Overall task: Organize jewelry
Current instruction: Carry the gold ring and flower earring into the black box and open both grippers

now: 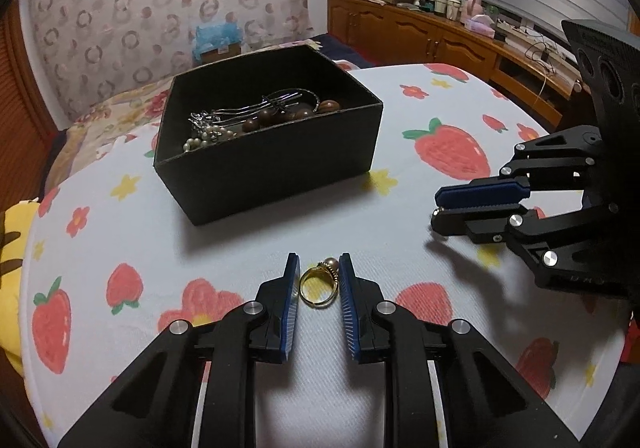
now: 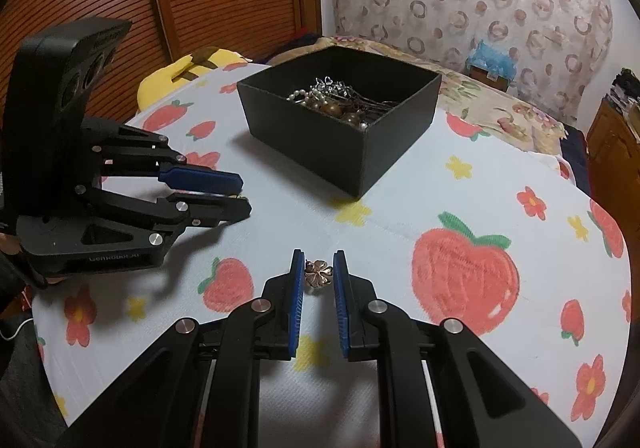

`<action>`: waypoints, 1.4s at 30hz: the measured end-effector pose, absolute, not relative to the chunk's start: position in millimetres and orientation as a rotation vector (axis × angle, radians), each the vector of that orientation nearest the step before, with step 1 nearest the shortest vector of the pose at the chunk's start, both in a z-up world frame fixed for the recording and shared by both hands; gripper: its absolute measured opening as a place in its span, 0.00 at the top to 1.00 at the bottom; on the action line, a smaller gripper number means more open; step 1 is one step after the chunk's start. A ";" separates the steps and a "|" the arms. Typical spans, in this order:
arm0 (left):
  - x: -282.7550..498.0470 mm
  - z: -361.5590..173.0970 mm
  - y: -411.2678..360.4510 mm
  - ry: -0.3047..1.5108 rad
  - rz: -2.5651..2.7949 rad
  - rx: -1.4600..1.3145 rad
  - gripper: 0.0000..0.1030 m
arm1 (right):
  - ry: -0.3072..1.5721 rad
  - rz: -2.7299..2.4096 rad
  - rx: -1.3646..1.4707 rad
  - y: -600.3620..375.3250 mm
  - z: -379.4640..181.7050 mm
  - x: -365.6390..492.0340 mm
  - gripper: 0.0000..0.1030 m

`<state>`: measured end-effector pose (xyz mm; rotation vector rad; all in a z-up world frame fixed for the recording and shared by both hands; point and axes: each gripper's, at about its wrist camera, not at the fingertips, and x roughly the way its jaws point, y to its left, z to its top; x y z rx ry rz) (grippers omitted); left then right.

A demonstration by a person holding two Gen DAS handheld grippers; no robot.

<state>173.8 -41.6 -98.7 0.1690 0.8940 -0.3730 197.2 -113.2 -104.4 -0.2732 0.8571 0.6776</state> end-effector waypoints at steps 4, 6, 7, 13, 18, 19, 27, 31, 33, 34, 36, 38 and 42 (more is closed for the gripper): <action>174.4 -96.7 -36.9 0.895 -0.370 0.151 0.82 | 0.836 0.682 -0.275 -110.0 -96.9 201.3 0.84; 174.7 -94.1 -34.1 0.889 -0.367 0.135 0.82 | 0.822 0.686 -0.280 -107.9 -90.5 204.1 0.85; 174.9 -92.0 -32.1 0.884 -0.365 0.129 0.82 | 0.815 0.688 -0.283 -106.7 -87.4 205.4 0.84; 176.5 -71.3 -25.4 0.837 -0.362 0.099 0.82 | 0.748 0.710 -0.280 -96.7 -62.3 221.7 0.85; 185.5 -51.8 -20.4 0.791 -0.346 0.090 0.82 | 0.713 0.714 -0.251 -90.2 -48.9 244.2 0.85; 187.2 -48.6 -19.3 0.782 -0.341 0.087 0.82 | 0.702 0.710 -0.255 -87.8 -46.9 248.8 0.85; 205.1 -31.0 -7.9 0.737 -0.309 0.070 0.82 | 0.700 0.684 -0.239 -80.8 -43.4 281.0 0.84; 216.1 -28.7 -5.0 0.733 -0.298 0.052 0.82 | 0.706 0.669 -0.229 -81.9 -44.8 287.6 0.84; 220.0 -30.6 -5.3 0.734 -0.293 0.049 0.82 | 0.708 0.662 -0.223 -84.3 -46.6 288.1 0.84; 222.4 -31.3 -5.4 0.733 -0.286 0.050 0.82 | 0.711 0.659 -0.217 -86.0 -47.3 288.4 0.84; 226.7 -32.7 -5.1 0.737 -0.280 0.044 0.82 | 0.717 0.657 -0.203 -89.5 -48.6 288.3 0.84; 232.5 -34.3 -3.8 0.739 -0.277 0.039 0.82 | 0.721 0.659 -0.189 -91.5 -49.3 288.1 0.84; 240.0 -37.8 -7.7 0.745 -0.273 0.039 0.82 | 0.719 0.672 -0.163 -91.1 -47.5 290.8 0.81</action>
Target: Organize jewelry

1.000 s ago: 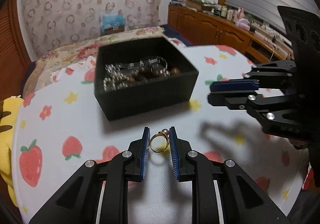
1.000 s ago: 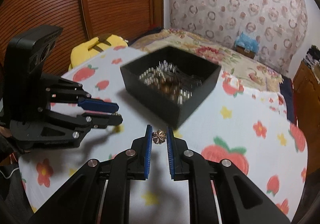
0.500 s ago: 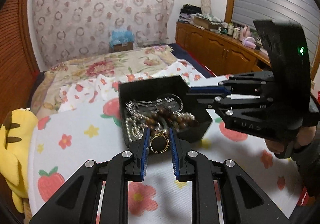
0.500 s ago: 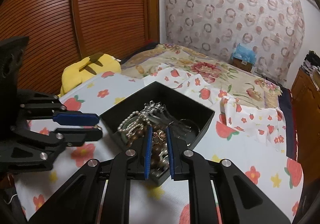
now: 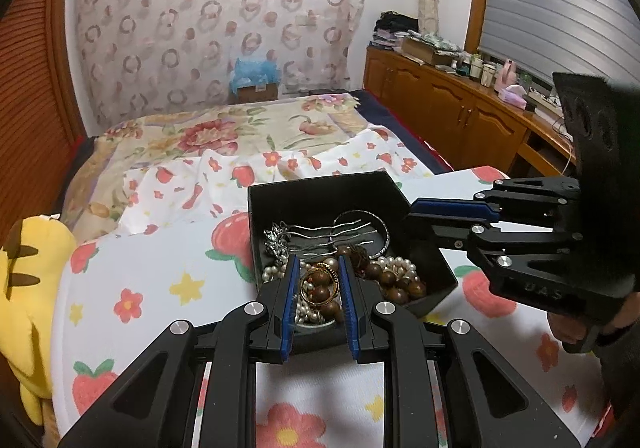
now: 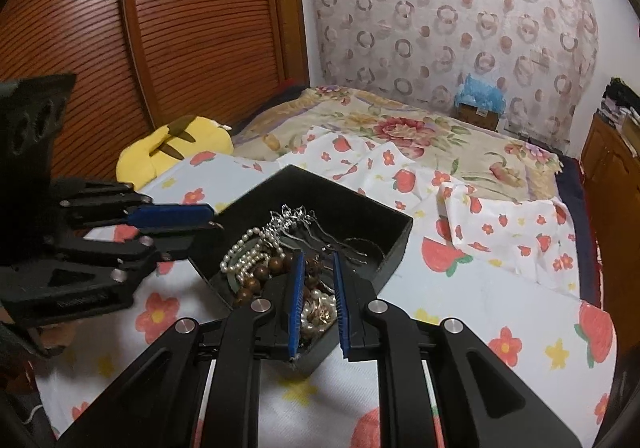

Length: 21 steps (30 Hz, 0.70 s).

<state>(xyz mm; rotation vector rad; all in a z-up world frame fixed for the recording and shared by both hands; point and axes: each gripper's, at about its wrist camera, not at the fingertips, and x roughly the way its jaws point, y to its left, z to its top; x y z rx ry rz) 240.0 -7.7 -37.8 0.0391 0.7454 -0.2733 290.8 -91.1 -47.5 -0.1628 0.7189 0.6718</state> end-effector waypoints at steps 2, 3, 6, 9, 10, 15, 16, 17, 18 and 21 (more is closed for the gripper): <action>242.1 -39.0 -8.7 0.751 -0.273 0.035 0.82 | 0.709 0.663 -0.167 -89.6 -44.4 291.4 0.78; 243.6 -39.3 -9.1 0.753 -0.272 0.032 0.82 | 0.704 0.662 -0.162 -90.0 -42.0 291.1 0.78; 246.4 -40.6 -11.3 0.756 -0.266 0.026 0.82 | 0.696 0.653 -0.144 -93.7 -36.7 286.5 0.78; 247.4 -40.2 -12.5 0.749 -0.255 0.032 0.82 | 0.689 0.640 -0.135 -101.0 -32.9 275.5 0.78; 247.8 -40.5 -13.7 0.750 -0.247 0.036 0.76 | 0.687 0.632 -0.133 -104.5 -32.0 271.8 0.78; 237.3 -37.4 -13.3 0.729 -0.219 0.019 0.56 | 0.676 0.571 -0.108 -121.9 -28.3 252.2 0.78; 233.9 -36.4 -13.7 0.726 -0.213 0.019 0.49 | 0.674 0.558 -0.098 -125.6 -27.8 248.1 0.78; 229.3 -35.0 -13.9 0.721 -0.201 0.022 0.44 | 0.669 0.538 -0.090 -130.0 -26.9 241.8 0.78; 224.7 -33.3 -14.1 0.713 -0.190 0.025 0.33 | 0.664 0.526 -0.084 -134.1 -27.0 237.0 0.76; 201.7 -26.4 -11.6 0.684 -0.169 0.011 0.23 | 0.655 0.501 -0.062 -142.5 -26.6 218.1 0.56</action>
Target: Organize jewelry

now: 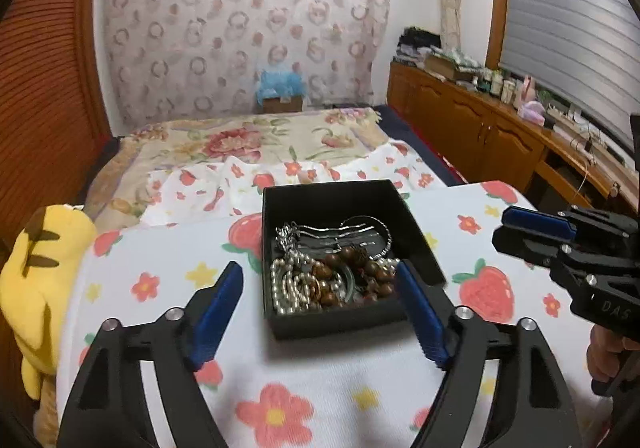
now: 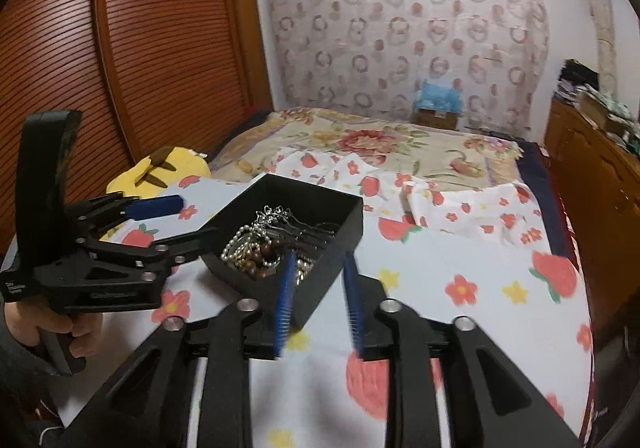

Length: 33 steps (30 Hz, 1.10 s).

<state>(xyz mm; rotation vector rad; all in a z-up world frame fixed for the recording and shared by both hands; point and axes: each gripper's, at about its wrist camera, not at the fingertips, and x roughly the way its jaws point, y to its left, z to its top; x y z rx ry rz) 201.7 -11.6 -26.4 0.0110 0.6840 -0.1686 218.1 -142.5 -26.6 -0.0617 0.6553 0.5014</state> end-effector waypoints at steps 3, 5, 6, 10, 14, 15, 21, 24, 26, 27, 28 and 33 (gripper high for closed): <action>179.8 -20.4 -10.5 0.664 -0.128 0.023 0.12 | 0.639 0.475 -0.053 -148.9 -25.7 196.2 0.41; 165.3 -17.7 -10.0 0.656 -0.116 0.025 0.08 | 0.633 0.462 -0.046 -150.5 -25.4 185.4 0.33; 156.7 -15.9 -9.0 0.651 -0.105 0.024 0.07 | 0.625 0.453 -0.042 -152.0 -25.1 176.0 0.27; 126.7 -10.5 -7.4 0.628 -0.084 0.022 0.07 | 0.582 0.424 -0.040 -153.8 -22.1 143.2 0.12; 100.8 -3.2 -6.9 0.601 -0.064 0.027 0.07 | 0.541 0.389 -0.034 -153.8 -15.2 114.1 0.02; 94.0 -0.6 -6.9 0.593 -0.060 0.029 0.07 | 0.528 0.379 -0.031 -155.3 -13.4 107.8 0.02; 69.1 10.5 -9.2 0.555 -0.045 0.041 0.07 | 0.460 0.338 0.009 -166.0 1.6 76.4 0.02; 57.2 16.8 -8.6 0.530 -0.042 0.038 0.07 | 0.441 0.332 0.018 -168.8 7.0 70.3 0.02; 52.8 18.9 -7.5 0.521 -0.041 0.032 0.07 | 0.431 0.331 0.015 -168.1 9.9 68.4 0.02; 51.1 19.7 -7.2 0.517 -0.038 0.032 0.07 | 0.430 0.331 0.014 -166.1 11.3 68.5 0.02; 49.4 20.3 -7.3 0.515 -0.035 0.034 0.07 | 0.429 0.333 0.013 -165.6 11.8 68.2 0.02; 46.6 20.7 -7.7 0.513 -0.032 0.037 0.07 | 0.426 0.330 0.016 -163.9 12.3 67.3 0.02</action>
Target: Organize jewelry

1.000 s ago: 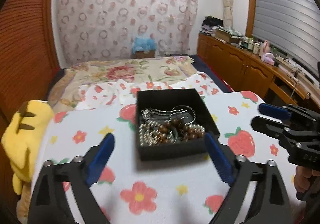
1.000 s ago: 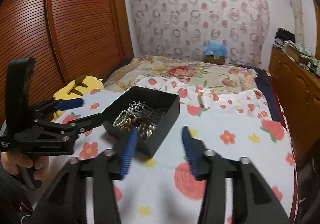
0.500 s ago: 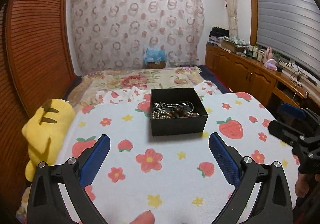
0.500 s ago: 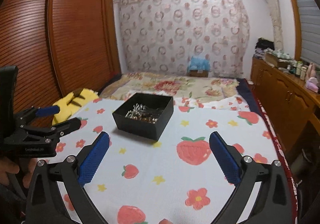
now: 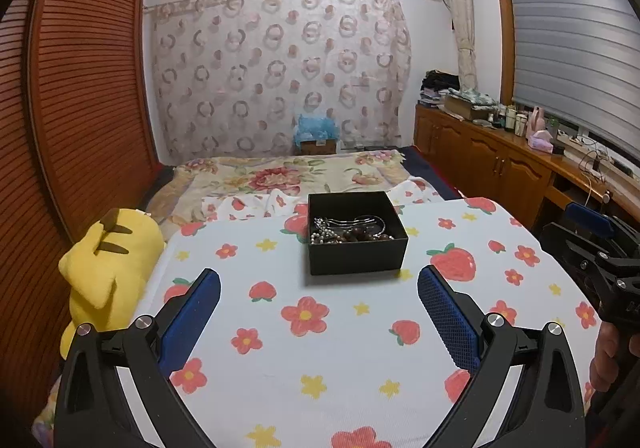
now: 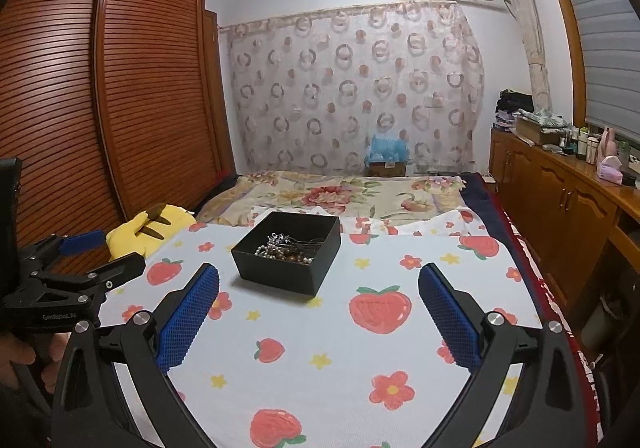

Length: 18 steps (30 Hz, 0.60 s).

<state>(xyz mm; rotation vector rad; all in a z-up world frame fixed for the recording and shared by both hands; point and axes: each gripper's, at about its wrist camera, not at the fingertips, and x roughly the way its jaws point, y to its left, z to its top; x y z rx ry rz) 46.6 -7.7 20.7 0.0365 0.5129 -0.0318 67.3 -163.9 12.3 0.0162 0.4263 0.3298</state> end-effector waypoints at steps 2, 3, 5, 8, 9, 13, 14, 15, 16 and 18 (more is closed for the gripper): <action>46.5 20.5 -7.7 0.514 -0.034 0.036 0.07 | 0.425 0.325 0.017 -163.7 12.0 67.0 0.02; 45.7 20.8 -8.0 0.515 -0.035 0.037 0.07 | 0.426 0.326 0.017 -163.5 11.9 66.4 0.02; 44.2 21.0 -7.9 0.514 -0.034 0.039 0.07 | 0.426 0.325 0.016 -163.1 11.8 65.5 0.02; 44.3 20.9 -8.0 0.514 -0.035 0.036 0.07 | 0.427 0.324 0.017 -163.6 11.3 65.5 0.02; 44.0 20.9 -8.1 0.515 -0.036 0.035 0.07 | 0.427 0.325 0.018 -164.0 11.7 65.3 0.02; 44.8 20.8 -8.4 0.514 -0.035 0.037 0.07 | 0.425 0.325 0.016 -164.1 11.8 65.2 0.02; 44.1 21.2 -8.4 0.514 -0.036 0.037 0.07 | 0.426 0.325 0.017 -164.1 11.5 65.2 0.02; 45.0 20.9 -8.5 0.514 -0.034 0.037 0.07 | 0.426 0.326 0.017 -164.1 11.6 65.4 0.02; 43.7 21.5 -8.5 0.513 -0.035 0.036 0.07 | 0.426 0.326 0.017 -164.5 12.1 65.4 0.02; 43.7 21.4 -8.5 0.512 -0.034 0.035 0.07 | 0.427 0.325 0.016 -164.9 11.2 65.4 0.02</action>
